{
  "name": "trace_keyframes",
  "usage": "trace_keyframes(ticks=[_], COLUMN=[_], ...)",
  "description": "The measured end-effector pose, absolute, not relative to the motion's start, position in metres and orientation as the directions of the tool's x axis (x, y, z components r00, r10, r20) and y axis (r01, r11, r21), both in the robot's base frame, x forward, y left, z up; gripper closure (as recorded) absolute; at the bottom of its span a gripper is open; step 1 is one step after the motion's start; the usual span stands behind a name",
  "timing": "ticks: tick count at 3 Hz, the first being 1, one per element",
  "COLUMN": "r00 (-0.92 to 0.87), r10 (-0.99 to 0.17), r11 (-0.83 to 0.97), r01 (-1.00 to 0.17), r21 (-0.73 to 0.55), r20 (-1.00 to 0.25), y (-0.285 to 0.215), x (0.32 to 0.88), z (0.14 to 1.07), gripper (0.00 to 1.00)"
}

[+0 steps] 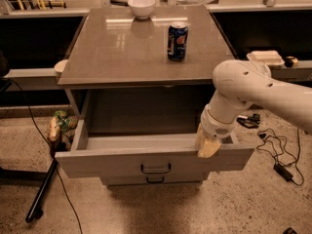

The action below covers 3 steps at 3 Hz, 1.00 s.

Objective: Open top drawer

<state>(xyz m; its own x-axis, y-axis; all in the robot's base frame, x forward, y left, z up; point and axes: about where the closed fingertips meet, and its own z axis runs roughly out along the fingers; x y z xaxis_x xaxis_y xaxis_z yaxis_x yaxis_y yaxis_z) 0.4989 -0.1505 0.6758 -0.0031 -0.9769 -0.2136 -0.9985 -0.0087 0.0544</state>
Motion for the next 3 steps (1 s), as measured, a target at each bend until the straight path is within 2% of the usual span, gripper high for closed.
trace_keyframes(ticks=[1,2,3], r00=[0.011,0.035,0.022], r10=[-0.977,-0.977,-0.983], r11=[-0.021,-0.042,-0.020], r01=[-0.999,-0.999,-1.000], r21=[0.045,0.031,-0.014], r20=[-0.212,-0.210,-0.180], y=[-0.156,-0.164,-0.191], x=[0.496,0.494,0.494], z=[0.688,0.713,0.768], gripper=[0.28,0.04,0.00])
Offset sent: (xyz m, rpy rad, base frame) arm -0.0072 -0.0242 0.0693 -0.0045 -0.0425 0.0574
